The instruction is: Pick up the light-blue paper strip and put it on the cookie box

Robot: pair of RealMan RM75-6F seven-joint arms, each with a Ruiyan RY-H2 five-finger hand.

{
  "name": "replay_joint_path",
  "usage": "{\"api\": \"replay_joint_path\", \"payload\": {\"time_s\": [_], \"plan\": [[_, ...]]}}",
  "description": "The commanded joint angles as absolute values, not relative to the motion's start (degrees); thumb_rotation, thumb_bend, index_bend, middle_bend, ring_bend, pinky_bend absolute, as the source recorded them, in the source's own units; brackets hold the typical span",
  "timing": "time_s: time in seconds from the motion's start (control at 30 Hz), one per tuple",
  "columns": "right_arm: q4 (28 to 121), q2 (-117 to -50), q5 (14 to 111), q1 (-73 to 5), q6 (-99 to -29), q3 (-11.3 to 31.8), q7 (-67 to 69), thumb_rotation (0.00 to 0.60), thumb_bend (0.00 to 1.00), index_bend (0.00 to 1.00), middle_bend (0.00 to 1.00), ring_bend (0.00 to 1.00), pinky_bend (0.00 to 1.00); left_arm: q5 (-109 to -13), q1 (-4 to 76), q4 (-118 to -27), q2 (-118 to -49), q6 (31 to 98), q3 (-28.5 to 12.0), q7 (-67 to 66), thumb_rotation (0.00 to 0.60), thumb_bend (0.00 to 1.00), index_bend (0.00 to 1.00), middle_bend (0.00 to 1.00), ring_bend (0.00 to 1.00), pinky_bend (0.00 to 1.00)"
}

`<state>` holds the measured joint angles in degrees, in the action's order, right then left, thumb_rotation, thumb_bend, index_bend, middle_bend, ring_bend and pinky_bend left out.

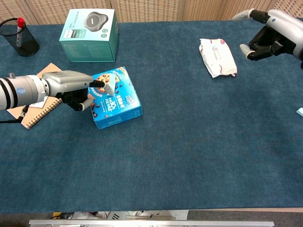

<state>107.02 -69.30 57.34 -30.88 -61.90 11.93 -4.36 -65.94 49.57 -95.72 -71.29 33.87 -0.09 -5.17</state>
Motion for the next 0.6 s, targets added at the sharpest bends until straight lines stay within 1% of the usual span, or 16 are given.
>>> {"api": "replay_joint_path", "payload": {"time_s": [0.03,0.6], "plan": [[107.1,-69.21,57.37,-30.82,-61.91,11.98,-4.39,0.6,0.45,0.17,1.0,1.0,1.0,-65.96,49.52,-95.83,-71.18,33.92,0.05,-5.2,0.6,0.94,0.15,1.0,1.0,0.97],[107.76,-68.45,57.82,-30.16,-62.05,12.33,-3.78,0.6,0.45,0.17,1.0,1.0,1.0,-65.26,49.39,-97.34,-70.45,34.44,0.68,-5.82,0.6,0.94,0.15,1.0,1.0,0.97]]}}
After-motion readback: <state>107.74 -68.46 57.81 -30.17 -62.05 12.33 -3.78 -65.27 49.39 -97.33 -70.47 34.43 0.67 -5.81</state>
